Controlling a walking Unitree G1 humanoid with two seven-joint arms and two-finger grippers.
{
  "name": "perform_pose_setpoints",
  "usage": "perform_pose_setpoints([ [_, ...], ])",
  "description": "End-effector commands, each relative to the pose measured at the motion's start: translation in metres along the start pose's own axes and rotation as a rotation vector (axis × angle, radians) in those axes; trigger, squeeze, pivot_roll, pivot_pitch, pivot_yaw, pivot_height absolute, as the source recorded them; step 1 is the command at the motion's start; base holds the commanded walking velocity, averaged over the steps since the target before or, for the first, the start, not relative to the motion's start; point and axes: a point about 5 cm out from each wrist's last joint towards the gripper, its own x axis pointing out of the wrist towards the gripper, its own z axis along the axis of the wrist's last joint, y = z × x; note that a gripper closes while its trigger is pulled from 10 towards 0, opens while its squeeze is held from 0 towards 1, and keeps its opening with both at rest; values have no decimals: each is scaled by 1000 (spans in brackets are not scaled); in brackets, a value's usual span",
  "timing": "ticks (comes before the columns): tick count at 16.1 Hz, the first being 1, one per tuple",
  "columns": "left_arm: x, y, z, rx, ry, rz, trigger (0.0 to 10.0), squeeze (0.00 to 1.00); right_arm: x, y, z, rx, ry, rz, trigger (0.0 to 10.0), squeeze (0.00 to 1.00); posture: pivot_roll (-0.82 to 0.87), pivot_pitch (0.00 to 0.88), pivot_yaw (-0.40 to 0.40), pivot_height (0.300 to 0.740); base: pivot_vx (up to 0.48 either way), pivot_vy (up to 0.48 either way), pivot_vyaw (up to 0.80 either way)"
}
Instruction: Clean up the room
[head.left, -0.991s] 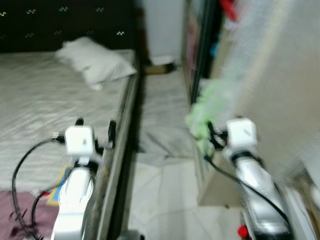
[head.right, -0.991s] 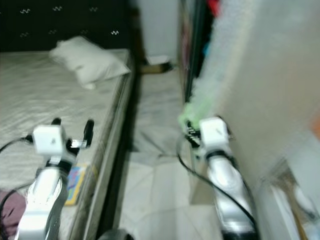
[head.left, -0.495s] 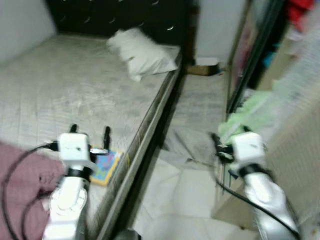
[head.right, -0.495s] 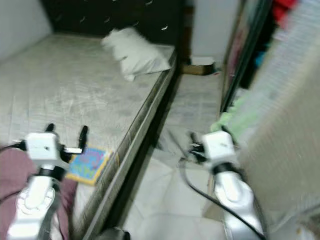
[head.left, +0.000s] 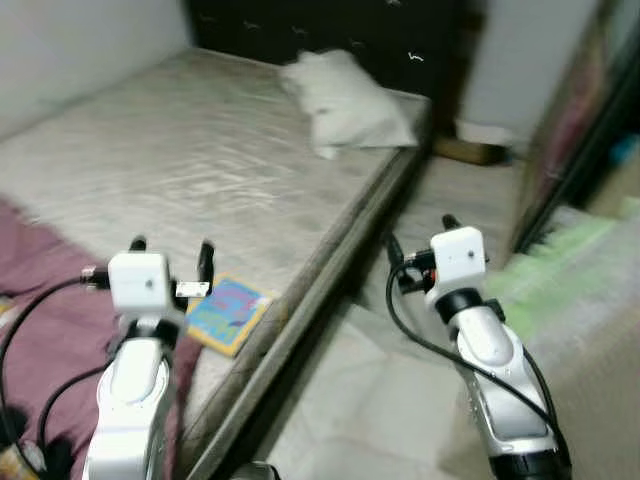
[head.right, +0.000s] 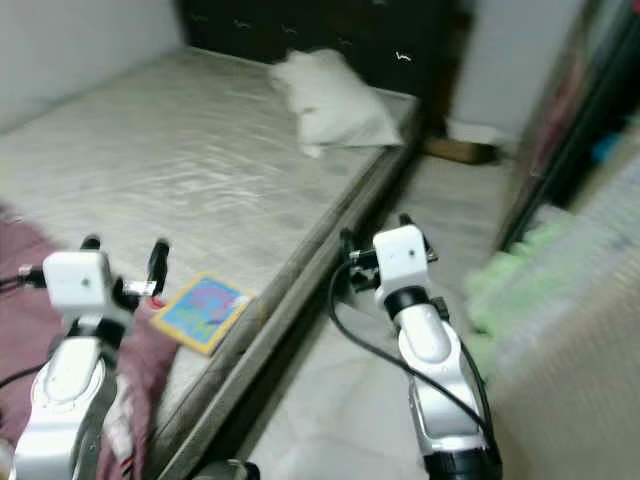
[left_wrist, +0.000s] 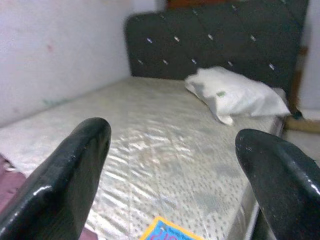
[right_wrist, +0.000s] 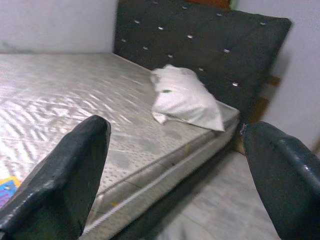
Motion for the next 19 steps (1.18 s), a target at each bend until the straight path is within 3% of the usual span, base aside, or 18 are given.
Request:
perform_pose_setpoints([
  [1, 1, 1, 0, 6, 4, 6, 10000, 0, 5, 3, 0, 17, 2, 9, 10000, 0, 24, 0, 13, 740, 0, 0, 769],
  [19, 12, -3, 1, 6, -25, -13, 10000, 0, 23, 12, 3, 36, -42, 57, 10000, 0, 31, 0, 10, 740, 0, 0, 747],
])
